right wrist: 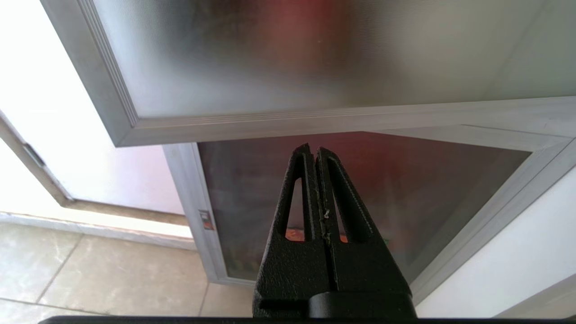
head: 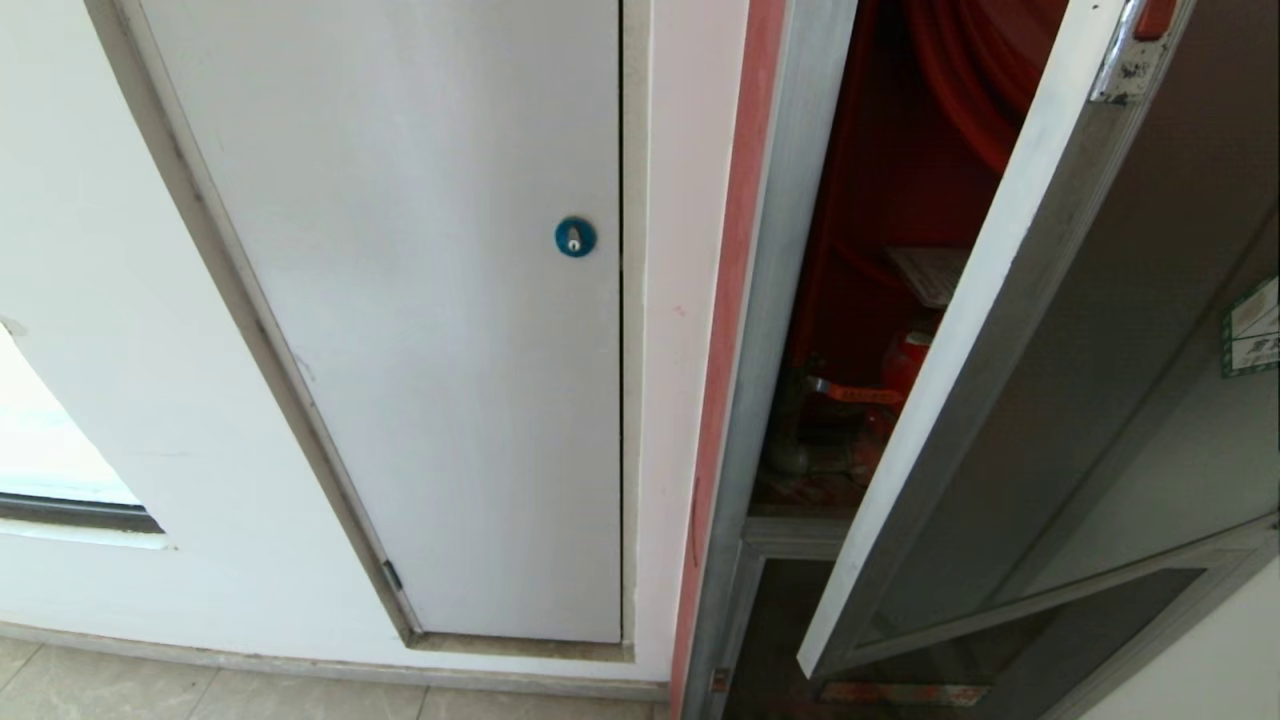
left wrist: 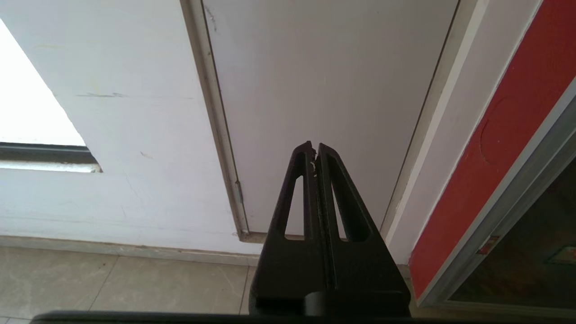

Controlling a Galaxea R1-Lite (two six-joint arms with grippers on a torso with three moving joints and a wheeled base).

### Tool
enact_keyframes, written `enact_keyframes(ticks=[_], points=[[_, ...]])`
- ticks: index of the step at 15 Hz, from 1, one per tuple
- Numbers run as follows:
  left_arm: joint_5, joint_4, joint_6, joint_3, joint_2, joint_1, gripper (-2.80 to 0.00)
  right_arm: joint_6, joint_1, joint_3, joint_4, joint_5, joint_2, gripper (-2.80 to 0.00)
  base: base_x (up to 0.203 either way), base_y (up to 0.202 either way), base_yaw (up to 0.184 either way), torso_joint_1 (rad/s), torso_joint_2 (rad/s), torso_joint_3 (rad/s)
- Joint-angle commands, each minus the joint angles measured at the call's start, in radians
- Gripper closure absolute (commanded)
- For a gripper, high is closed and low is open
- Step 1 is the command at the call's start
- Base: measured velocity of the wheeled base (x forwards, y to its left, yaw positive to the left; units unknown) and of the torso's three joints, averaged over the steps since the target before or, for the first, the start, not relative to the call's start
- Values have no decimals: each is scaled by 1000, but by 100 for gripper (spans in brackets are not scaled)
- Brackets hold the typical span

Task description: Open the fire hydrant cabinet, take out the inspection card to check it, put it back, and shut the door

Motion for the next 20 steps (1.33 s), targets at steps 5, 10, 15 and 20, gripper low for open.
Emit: enact_keyframes(ticks=[5,10,15,20], points=[[0,-1,-1,20,1,0,0,8,0,-156,61,52,35,0,0,0,0,0,0,0],[0,-1,-1,20,1,0,0,50,2,-339,79,275,243,0,0,0,0,0,0,0],[0,-1,-1,20,1,0,0,144,2,-535,72,565,553,0,0,0,0,0,0,0],[0,-1,-1,20,1,0,0,169,13,-684,-30,696,844,0,0,0,0,0,0,0]])
